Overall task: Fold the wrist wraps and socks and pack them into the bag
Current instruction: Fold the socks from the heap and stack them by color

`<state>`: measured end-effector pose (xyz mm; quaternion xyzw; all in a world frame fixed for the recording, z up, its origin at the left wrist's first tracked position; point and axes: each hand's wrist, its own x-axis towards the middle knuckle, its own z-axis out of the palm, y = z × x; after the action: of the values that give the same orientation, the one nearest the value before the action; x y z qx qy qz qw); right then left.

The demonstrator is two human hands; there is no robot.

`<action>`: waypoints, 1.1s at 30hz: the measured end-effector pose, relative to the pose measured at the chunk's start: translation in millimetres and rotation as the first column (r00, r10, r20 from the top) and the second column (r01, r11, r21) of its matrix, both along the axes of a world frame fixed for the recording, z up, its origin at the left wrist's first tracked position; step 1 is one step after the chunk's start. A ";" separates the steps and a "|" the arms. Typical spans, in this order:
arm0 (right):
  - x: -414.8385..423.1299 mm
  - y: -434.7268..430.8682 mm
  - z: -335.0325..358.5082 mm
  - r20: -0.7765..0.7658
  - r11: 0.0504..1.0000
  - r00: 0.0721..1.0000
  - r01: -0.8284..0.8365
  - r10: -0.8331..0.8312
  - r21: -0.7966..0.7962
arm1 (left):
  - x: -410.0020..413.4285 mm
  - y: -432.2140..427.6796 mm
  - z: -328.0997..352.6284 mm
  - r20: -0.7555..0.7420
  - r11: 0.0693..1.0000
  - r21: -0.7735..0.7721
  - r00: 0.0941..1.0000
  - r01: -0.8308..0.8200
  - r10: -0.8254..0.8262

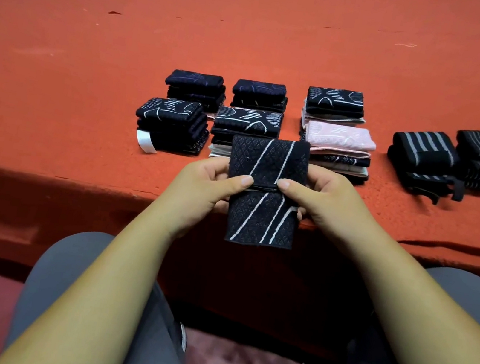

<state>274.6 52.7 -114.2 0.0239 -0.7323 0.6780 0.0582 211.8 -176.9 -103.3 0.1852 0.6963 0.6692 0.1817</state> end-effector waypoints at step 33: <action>6.6 -4.1 8.5 -0.005 0.986 1.000 0.010 -0.011 -0.168 | 9.3 -2.4 8.8 0.202 0.997 0.077 0.979 0.011 -0.026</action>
<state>281.1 48.6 -105.7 0.0169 -0.6726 0.7369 0.0656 221.1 -179.3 -94.5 0.1291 0.6465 0.7088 0.2508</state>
